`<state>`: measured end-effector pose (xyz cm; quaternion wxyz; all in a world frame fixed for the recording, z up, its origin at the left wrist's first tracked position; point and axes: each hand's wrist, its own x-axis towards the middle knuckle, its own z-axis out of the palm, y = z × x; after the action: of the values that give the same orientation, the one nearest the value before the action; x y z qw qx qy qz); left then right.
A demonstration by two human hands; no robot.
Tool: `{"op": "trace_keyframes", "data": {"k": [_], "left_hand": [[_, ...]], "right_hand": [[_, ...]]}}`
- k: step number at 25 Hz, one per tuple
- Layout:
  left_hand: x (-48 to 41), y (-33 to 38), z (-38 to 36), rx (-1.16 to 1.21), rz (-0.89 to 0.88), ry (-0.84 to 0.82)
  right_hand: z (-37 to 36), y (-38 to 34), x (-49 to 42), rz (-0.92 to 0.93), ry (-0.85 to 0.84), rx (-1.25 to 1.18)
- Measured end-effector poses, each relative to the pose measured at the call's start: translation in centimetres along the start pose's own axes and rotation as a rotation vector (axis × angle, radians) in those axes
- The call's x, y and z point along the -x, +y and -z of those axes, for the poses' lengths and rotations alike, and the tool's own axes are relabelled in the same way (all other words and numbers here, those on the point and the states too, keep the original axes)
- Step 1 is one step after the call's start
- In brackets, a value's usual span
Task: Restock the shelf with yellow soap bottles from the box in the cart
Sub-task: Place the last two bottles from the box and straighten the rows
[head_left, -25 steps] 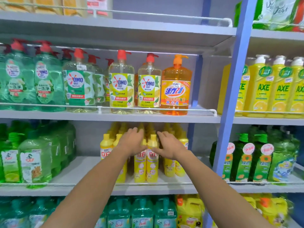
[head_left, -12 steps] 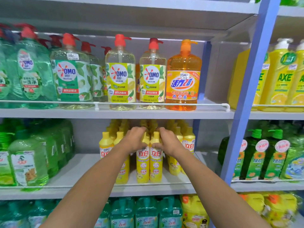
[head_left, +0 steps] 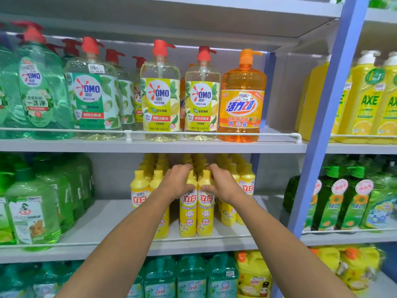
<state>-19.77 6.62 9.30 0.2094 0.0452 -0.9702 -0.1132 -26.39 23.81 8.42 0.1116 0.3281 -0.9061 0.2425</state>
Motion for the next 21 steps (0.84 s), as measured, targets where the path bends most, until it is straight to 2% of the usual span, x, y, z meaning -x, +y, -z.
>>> {"op": "trace_keyframes", "data": {"k": [16,21], "left_hand": [[1.4,1.3,-0.5,0.046,0.045,0.022],[2.6,1.4,0.2,-0.041,0.034,-0.031]], "right_hand": [[-0.5,0.7,0.7,0.072,0.037,0.006],[0.2,0.3,1.8,0.093,0.039,0.092]]}}
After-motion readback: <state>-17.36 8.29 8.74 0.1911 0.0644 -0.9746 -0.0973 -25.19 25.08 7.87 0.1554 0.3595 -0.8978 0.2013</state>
